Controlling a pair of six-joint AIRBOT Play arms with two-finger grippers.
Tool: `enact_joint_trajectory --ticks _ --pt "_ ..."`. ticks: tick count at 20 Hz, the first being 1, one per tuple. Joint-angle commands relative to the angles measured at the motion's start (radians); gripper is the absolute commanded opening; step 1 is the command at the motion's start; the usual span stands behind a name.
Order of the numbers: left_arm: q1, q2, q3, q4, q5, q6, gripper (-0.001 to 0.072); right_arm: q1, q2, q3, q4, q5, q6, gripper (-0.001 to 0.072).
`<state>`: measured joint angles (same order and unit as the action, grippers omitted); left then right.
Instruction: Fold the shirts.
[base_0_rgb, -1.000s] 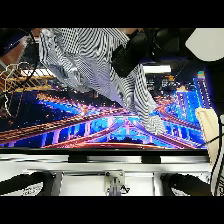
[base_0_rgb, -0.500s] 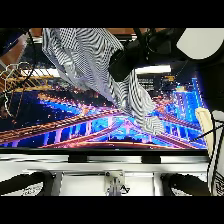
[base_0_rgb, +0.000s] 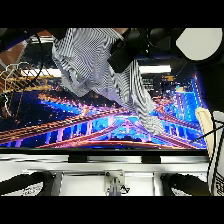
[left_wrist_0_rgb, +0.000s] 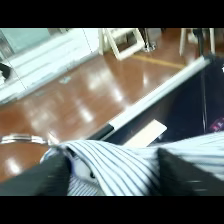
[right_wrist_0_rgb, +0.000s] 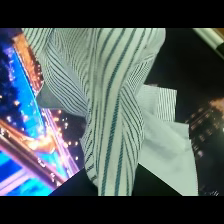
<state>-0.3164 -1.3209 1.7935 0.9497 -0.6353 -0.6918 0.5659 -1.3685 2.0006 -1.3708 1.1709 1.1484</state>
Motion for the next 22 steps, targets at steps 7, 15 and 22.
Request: enact_joint_trajectory --ticks 7,15,22 --pt "0.0 0.001 0.0 0.155 -0.026 -0.092 0.0671 0.0 0.001 0.001 -0.032 -0.089 -0.002 0.0086" --pt "0.0 0.038 0.0 0.328 -0.137 -0.092 0.0672 0.0 0.001 0.001 -0.057 -0.2 -0.01 0.0085" --pt "0.0 0.074 0.0 0.352 -0.121 -0.161 0.0671 0.0 0.001 0.001 -0.143 -0.281 -0.009 0.0086"
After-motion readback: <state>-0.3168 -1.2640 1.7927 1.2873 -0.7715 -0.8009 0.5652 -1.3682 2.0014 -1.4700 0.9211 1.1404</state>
